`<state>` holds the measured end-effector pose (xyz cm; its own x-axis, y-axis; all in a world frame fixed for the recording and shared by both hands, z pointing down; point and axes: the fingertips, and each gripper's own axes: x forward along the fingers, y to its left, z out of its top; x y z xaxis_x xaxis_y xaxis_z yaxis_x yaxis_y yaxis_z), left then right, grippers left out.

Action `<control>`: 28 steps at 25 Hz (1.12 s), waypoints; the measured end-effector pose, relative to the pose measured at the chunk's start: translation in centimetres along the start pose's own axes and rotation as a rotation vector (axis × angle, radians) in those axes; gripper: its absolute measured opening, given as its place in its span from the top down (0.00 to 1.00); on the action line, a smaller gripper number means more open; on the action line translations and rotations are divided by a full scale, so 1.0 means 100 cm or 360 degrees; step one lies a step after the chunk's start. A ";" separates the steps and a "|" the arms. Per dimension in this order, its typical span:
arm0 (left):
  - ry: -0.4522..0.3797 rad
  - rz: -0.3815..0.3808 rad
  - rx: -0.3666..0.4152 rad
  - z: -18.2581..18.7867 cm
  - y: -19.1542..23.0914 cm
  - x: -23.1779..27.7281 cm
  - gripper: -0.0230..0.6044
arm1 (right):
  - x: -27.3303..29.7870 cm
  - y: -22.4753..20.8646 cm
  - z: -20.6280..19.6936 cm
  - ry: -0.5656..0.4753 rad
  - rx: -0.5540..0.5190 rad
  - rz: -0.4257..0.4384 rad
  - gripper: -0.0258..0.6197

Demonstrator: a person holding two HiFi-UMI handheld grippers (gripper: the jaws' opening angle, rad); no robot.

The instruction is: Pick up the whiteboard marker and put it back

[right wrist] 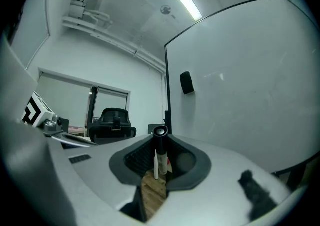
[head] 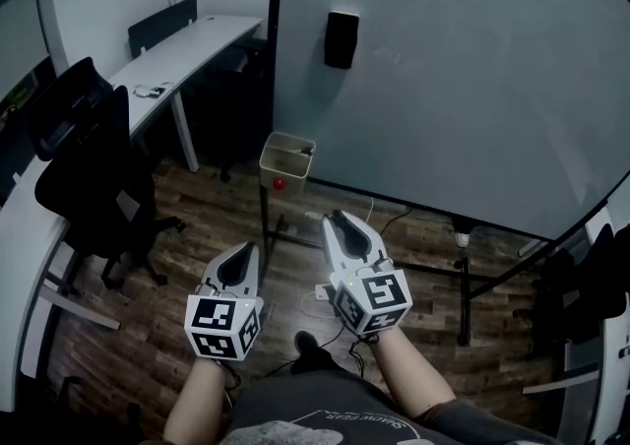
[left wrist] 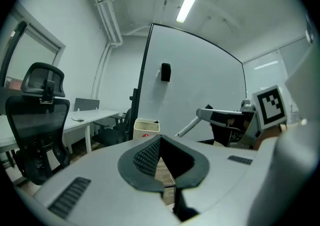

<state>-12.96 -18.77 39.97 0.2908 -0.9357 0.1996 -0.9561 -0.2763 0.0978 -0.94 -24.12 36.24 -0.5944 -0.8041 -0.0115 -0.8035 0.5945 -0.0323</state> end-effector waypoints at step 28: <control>0.0066 -0.0044 -0.0046 -0.043 -0.031 -0.065 0.94 | -0.095 0.043 -0.046 0.0135 0.0036 -0.0100 0.83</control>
<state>-11.72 -10.86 42.59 0.3189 -0.9179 0.2363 -0.9464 -0.2950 0.1316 1.16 -13.88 40.78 -0.5446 -0.8353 0.0758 -0.8387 0.5420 -0.0527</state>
